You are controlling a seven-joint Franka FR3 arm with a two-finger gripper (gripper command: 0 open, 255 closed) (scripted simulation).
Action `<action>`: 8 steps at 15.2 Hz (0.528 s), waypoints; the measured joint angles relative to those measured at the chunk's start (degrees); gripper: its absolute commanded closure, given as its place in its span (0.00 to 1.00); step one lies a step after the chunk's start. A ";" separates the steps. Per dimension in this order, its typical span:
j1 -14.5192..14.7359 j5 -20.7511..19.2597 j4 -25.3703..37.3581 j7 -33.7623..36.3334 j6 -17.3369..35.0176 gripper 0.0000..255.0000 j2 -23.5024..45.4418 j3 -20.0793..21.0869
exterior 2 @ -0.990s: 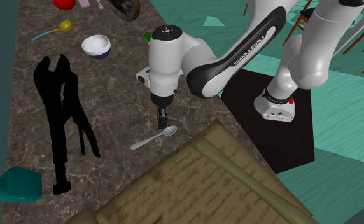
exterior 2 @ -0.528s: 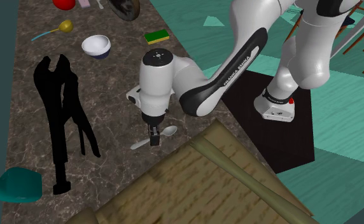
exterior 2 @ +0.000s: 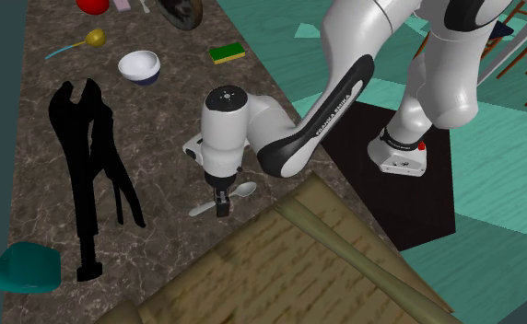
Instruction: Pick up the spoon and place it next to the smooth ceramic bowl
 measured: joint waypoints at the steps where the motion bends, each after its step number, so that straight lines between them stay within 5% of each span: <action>1: 0.01 -0.02 0.02 0.01 0.03 0.00 0.04 -0.01; 4: 0.02 -0.04 0.03 0.02 0.04 0.00 0.07 -0.02; 5: 0.02 -0.04 0.03 0.02 0.04 1.00 0.07 -0.02; 8: 0.02 -0.04 0.03 0.02 0.04 1.00 0.07 -0.02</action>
